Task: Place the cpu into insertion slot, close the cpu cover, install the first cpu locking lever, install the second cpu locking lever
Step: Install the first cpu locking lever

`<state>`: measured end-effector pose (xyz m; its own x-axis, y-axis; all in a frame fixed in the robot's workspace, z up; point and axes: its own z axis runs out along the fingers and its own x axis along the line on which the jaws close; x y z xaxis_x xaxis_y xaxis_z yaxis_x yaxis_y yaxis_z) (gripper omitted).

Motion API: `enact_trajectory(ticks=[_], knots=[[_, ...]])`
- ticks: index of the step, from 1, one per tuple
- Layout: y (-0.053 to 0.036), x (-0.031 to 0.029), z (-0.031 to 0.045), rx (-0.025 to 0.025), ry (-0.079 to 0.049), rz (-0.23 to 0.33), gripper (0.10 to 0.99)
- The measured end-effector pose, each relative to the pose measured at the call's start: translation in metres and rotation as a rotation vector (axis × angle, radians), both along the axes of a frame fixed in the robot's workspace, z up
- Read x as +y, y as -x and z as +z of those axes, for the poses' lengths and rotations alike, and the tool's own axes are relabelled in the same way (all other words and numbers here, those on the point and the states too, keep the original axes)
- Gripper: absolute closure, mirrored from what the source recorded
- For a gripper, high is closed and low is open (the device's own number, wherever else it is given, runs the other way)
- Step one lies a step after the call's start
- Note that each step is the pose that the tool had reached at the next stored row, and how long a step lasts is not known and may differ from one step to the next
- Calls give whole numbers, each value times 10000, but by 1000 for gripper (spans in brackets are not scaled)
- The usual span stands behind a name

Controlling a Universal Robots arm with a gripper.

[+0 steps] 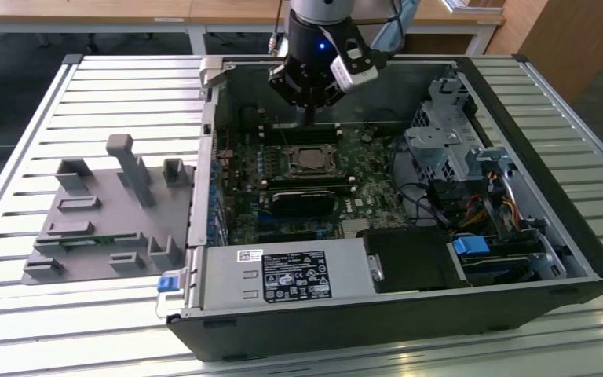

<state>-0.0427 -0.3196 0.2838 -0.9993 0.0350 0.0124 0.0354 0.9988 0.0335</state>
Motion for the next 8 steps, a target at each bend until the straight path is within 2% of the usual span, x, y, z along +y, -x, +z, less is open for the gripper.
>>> enact_trajectory(ticks=[3,8], knots=[[37,0,-7,-48,-1,17,980],[129,0,-36,-80,-1,50,980]])
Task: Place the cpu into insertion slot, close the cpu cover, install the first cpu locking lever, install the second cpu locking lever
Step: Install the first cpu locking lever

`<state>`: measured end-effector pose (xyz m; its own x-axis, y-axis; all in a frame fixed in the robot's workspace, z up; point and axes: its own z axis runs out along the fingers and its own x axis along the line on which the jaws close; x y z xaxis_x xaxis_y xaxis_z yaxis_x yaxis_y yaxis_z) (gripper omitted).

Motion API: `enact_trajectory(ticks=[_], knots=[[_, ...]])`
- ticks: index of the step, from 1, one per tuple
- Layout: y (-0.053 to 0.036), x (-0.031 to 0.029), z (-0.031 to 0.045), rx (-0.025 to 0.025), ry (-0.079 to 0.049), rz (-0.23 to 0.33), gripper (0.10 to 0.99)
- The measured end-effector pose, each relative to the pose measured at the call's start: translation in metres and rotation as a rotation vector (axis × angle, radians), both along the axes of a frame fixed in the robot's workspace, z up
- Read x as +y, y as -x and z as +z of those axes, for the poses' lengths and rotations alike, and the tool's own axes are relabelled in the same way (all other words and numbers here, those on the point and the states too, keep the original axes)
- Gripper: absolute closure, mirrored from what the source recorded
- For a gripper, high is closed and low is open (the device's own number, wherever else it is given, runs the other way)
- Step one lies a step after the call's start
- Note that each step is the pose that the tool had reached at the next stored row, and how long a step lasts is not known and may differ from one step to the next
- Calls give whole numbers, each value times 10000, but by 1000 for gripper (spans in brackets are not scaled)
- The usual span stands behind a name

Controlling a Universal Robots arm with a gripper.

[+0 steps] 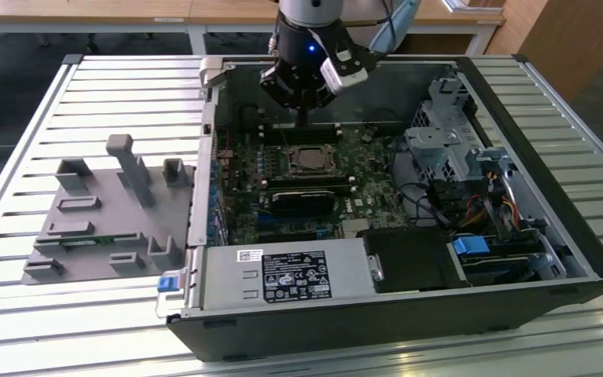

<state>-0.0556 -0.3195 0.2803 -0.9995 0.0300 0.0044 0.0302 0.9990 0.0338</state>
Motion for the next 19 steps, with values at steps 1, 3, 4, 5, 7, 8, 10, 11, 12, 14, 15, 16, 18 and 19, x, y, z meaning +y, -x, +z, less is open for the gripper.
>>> enact_trajectory(ticks=[1,3,4,5,7,8,10,11,12,14,15,16,18,19], knots=[[12,1,-6,-2,1,21,980],[28,1,-23,-3,1,108,980],[29,1,-32,-4,0,190,980],[30,1,-37,-3,0,315,980],[31,1,-42,-2,3,515,980],[34,1,-42,-3,2,545,980],[39,1,-44,-18,1,559,980],[41,2,-45,-23,2,560,980],[41,2,-45,-27,1,562,980],[42,1,-47,-27,2,561,980],[42,1,-47,-27,2,560,980],[42,1,-47,-27,2,560,980],[42,1,-47,-27,2,560,980],[42,1,-47,-28,1,560,980]])
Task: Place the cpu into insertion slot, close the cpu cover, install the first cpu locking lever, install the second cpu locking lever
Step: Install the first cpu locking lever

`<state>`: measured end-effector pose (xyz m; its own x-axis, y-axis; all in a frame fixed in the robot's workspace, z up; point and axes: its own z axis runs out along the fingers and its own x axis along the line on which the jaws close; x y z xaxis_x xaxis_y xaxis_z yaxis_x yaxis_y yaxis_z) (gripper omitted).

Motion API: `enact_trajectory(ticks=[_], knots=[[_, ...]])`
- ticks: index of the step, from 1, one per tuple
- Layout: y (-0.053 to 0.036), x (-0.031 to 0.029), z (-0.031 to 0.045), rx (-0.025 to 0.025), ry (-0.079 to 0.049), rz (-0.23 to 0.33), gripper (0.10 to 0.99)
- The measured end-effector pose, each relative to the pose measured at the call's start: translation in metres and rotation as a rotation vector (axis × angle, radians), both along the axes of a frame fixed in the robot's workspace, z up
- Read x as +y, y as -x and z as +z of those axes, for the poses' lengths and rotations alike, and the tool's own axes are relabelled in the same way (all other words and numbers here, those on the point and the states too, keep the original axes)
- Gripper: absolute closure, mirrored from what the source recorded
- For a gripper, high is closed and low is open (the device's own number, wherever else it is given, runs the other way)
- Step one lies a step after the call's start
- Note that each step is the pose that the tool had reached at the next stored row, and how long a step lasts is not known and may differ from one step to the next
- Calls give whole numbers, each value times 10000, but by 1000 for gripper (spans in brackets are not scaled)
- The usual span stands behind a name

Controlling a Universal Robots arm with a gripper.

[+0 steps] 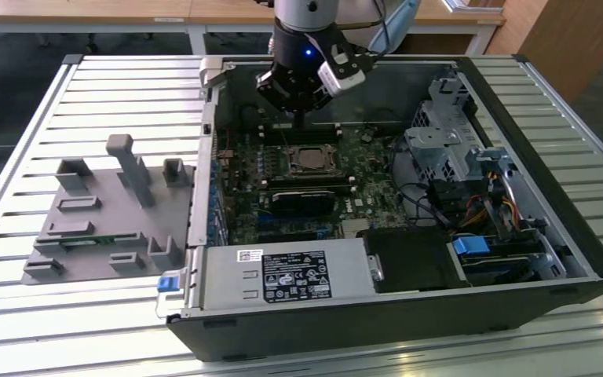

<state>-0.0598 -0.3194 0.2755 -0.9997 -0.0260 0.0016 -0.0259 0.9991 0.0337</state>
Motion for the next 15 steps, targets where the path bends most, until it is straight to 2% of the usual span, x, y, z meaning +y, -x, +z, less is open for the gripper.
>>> enact_trajectory(ticks=[7,10,15], knots=[[24,0,-2,-4,-1,3,980],[92,0,-6,-10,0,14,980],[189,0,-21,-54,-1,15,980]])
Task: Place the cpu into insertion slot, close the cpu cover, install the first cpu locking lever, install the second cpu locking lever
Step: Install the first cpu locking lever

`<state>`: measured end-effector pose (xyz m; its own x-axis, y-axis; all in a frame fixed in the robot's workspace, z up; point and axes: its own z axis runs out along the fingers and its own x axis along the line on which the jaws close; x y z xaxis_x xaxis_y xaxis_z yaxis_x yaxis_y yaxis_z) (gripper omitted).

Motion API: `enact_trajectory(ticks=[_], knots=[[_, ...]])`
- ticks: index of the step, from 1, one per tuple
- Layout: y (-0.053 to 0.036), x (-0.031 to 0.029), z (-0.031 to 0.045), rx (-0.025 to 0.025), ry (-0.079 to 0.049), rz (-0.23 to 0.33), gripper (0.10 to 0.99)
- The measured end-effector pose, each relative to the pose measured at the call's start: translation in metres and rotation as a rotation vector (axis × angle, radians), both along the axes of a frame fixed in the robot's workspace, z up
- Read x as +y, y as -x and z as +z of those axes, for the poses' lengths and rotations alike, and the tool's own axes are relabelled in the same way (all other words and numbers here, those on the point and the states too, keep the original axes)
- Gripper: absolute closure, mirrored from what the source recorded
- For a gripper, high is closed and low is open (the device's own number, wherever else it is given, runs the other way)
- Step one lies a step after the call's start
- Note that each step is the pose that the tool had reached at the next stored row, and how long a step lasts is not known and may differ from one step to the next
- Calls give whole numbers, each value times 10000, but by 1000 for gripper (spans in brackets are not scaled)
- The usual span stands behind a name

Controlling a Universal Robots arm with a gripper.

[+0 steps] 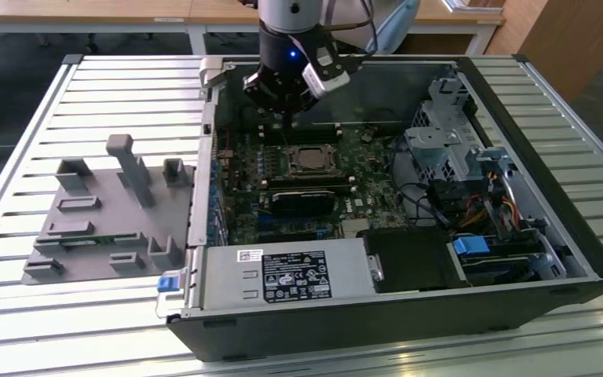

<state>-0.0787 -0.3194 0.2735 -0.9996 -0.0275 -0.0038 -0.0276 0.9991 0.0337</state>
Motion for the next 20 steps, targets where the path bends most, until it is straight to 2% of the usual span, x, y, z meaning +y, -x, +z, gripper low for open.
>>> enact_trajectory(ticks=[6,12,20], knots=[[109,2,-42,-89,-1,9,980],[156,56,-75,-183,-3,39,980],[213,97,-126,-208,1,59,980]])
